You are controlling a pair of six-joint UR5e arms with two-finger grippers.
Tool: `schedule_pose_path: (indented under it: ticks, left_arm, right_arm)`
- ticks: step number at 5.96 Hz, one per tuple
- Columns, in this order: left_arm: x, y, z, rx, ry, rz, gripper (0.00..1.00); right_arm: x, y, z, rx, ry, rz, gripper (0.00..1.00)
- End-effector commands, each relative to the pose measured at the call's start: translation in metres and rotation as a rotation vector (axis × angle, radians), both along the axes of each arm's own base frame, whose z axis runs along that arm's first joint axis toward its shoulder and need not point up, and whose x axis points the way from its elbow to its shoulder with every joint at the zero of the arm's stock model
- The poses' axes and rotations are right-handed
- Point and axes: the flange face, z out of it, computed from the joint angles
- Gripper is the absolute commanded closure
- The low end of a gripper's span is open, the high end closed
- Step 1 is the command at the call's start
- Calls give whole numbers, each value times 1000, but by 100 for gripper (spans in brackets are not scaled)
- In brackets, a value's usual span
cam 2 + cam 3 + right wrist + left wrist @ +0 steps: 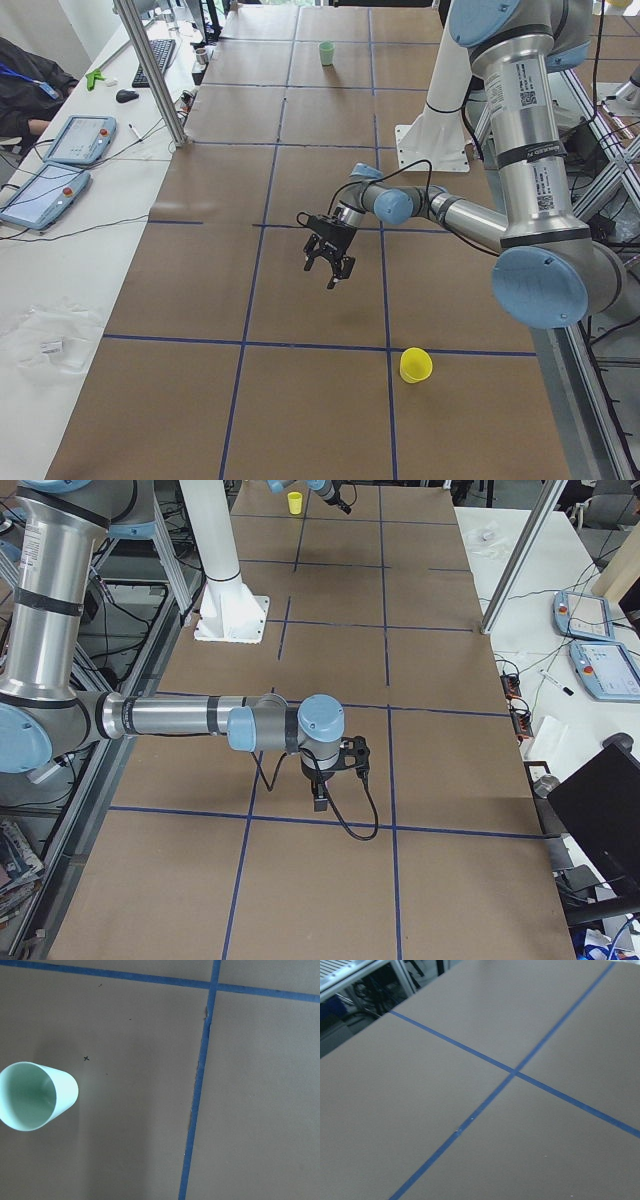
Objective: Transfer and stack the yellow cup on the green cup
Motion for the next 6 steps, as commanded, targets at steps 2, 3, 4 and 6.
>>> schedule_pose_path:
  ticks: [2,3,4,6]
  left_arm:
    - [14,72,7,-54,-221,-381,0]
    - [25,99,18,-91,-237,-489,0]
    - [42,133,35,-100,-276,-541,0]
    - [61,180,93,-64,-379,-576,0]
  right_arm:
    - [0,-2,-2,28,-2,3,0]
    - [0,-3,-3,31,-2,2,0]
    - [-1,-3,-3,32,-2,1,0]
    - [0,-3,-3,36,-2,0,0]
